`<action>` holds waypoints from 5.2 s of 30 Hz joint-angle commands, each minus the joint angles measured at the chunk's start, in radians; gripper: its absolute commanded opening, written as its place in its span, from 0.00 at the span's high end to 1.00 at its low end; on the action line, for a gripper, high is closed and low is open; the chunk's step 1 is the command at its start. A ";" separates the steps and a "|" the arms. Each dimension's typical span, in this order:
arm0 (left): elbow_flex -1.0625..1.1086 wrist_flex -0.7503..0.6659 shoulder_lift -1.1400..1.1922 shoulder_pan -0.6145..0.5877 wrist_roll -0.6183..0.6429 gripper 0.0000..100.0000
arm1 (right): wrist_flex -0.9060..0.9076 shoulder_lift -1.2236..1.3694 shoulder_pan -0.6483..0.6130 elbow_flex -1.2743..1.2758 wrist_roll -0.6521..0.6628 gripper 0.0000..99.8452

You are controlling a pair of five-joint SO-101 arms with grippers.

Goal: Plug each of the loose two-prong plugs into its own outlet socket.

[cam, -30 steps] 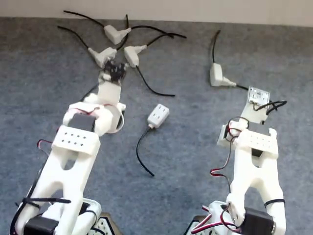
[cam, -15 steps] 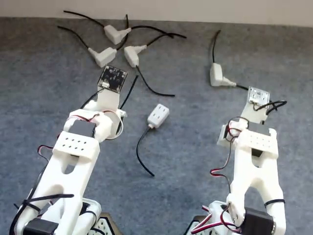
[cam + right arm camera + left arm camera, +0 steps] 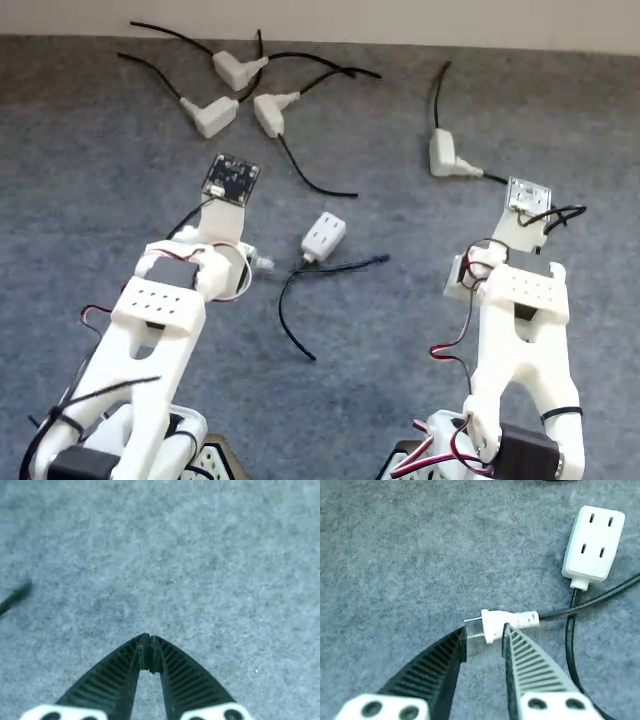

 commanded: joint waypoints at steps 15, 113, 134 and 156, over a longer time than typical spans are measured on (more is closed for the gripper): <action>-0.297 0.057 0.398 0.010 -0.144 0.87 | -0.013 -0.013 0.010 -0.004 -0.009 0.99; -1.090 0.519 1.058 0.101 -0.772 0.88 | -0.013 -0.013 0.013 -0.004 -0.009 0.99; -1.089 0.522 1.063 0.137 -0.888 0.88 | -0.013 -0.013 0.013 -0.004 -0.009 0.99; -1.098 0.516 1.064 0.142 -0.987 0.99 | -0.015 -0.010 0.013 -0.004 -0.009 0.99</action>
